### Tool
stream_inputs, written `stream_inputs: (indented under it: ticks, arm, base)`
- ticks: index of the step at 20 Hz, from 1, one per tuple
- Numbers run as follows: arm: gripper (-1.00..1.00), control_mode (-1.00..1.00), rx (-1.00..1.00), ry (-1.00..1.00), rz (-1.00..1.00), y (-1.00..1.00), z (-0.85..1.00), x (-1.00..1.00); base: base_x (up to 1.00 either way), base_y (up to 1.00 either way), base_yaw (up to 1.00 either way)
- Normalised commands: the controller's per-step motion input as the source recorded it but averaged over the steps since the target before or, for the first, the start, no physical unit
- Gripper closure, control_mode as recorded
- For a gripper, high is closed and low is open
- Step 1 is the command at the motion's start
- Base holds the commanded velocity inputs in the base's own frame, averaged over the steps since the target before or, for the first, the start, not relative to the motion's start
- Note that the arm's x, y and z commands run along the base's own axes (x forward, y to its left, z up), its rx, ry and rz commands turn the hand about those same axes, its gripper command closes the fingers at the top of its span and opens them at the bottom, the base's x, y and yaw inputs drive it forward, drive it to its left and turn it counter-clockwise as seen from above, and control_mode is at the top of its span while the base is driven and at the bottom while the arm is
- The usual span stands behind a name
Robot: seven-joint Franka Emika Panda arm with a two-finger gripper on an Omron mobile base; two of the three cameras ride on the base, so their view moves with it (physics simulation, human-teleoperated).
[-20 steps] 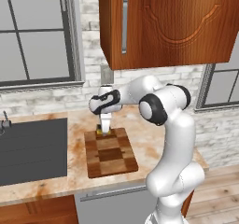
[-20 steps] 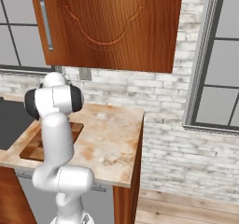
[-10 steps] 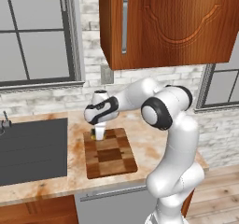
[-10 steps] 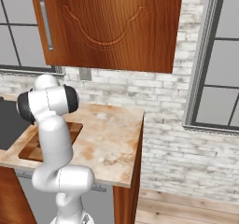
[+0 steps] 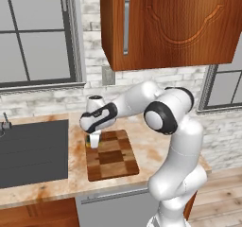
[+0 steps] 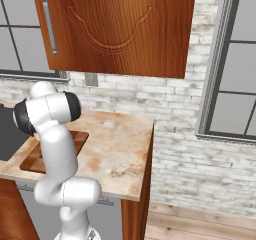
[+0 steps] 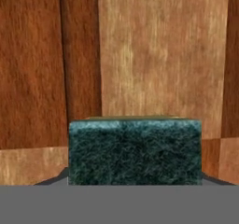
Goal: Pick up the sponge from the counter and clean the cutting board by briefly scrubbing or pressing down on the cutting board. Once finished, release the sponge.
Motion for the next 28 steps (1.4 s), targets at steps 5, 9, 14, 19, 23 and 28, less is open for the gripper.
stream_inputs:
  ticks: [5, 9, 14, 19, 23, 28]
  arm:
    - [1.00, -1.00, 0.00, -0.06, 0.00, 0.00, -0.47, -0.92]
    - [1.00, -1.00, 0.01, -0.12, 0.00, 0.00, -0.56, -1.00]
    - [1.00, -1.00, 0.05, -0.08, 0.00, -0.07, -0.56, -1.00]
    - [1.00, -1.00, 0.08, 0.01, 0.00, -0.10, -0.30, -1.00]
    - [1.00, -1.00, 0.06, 0.02, 0.00, -0.08, -0.31, -0.99]
    - [1.00, -1.00, 0.02, -0.05, 0.00, -0.20, -0.57, -1.00]
  base:
    - [0.00, 0.00, 0.00]
    - [0.00, 0.00, 0.00]
    - [0.00, 0.00, 0.00]
    - [0.00, 0.00, 0.00]
    - [0.00, 0.00, 0.00]
    - [0.00, 0.00, 0.00]
